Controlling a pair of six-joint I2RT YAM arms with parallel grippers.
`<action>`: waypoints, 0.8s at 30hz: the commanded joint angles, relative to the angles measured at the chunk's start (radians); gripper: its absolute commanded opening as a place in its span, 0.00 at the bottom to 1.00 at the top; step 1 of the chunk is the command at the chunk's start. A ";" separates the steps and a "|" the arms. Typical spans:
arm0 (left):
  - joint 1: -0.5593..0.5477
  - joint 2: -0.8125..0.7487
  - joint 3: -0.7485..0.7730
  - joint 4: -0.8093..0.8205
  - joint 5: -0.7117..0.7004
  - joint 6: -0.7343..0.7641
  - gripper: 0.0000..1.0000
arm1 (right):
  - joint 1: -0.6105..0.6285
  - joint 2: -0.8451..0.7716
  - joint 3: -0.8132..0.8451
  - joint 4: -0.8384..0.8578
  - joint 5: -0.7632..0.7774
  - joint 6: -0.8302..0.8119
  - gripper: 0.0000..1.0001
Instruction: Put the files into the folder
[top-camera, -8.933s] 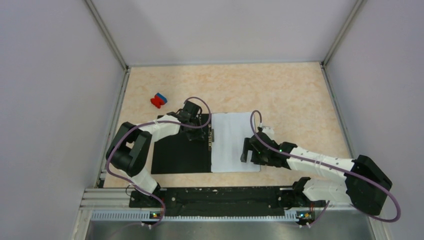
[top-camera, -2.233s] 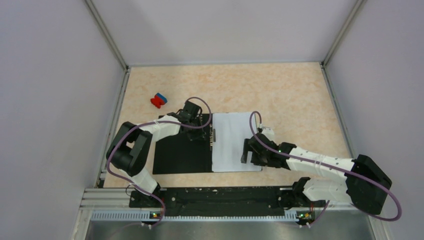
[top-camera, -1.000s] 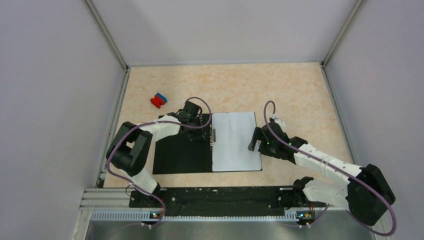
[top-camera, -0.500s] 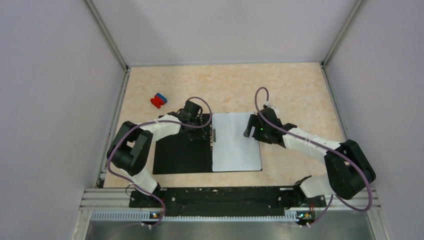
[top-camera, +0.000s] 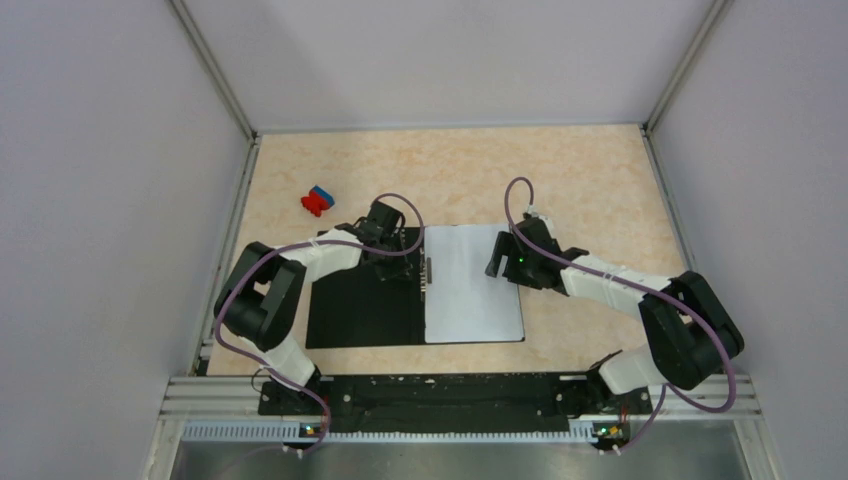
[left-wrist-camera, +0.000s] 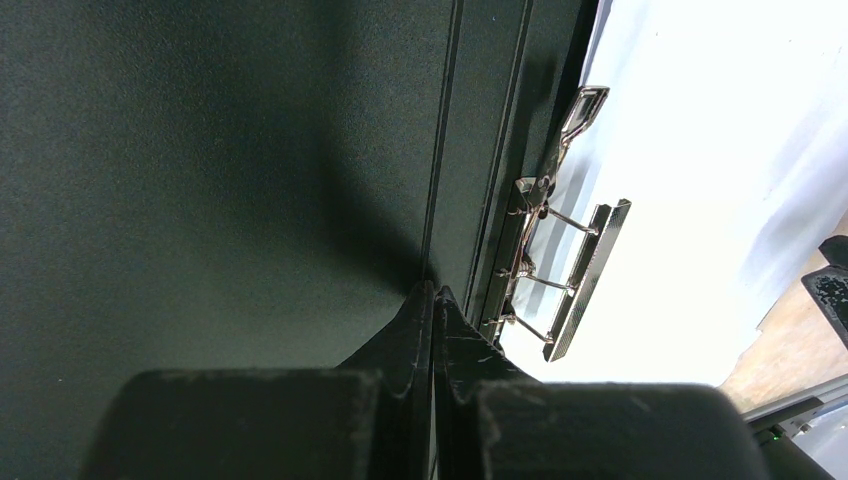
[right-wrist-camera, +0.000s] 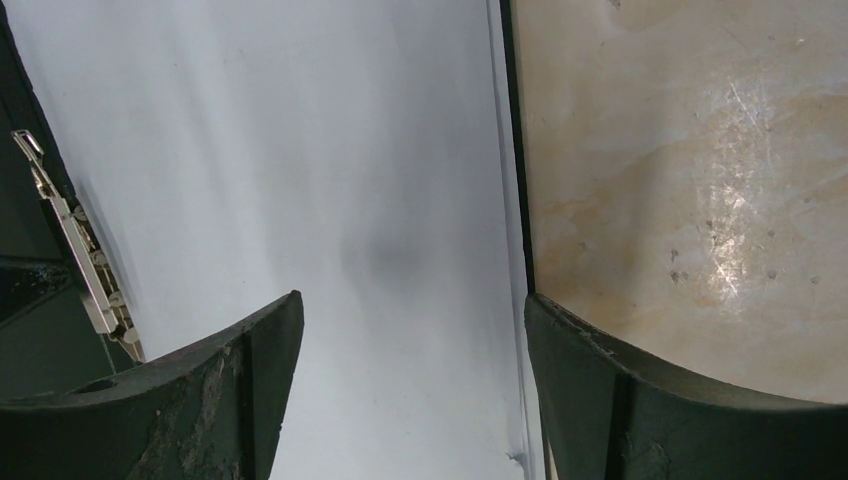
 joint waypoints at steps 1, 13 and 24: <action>-0.010 0.047 -0.018 -0.023 -0.024 0.015 0.00 | -0.002 0.016 -0.014 0.041 -0.005 -0.004 0.80; -0.011 0.046 -0.022 -0.020 -0.025 0.014 0.00 | 0.051 0.037 -0.022 0.035 0.027 0.009 0.81; -0.011 0.040 -0.025 -0.024 -0.028 0.015 0.00 | 0.059 0.021 0.002 -0.008 0.085 0.013 0.81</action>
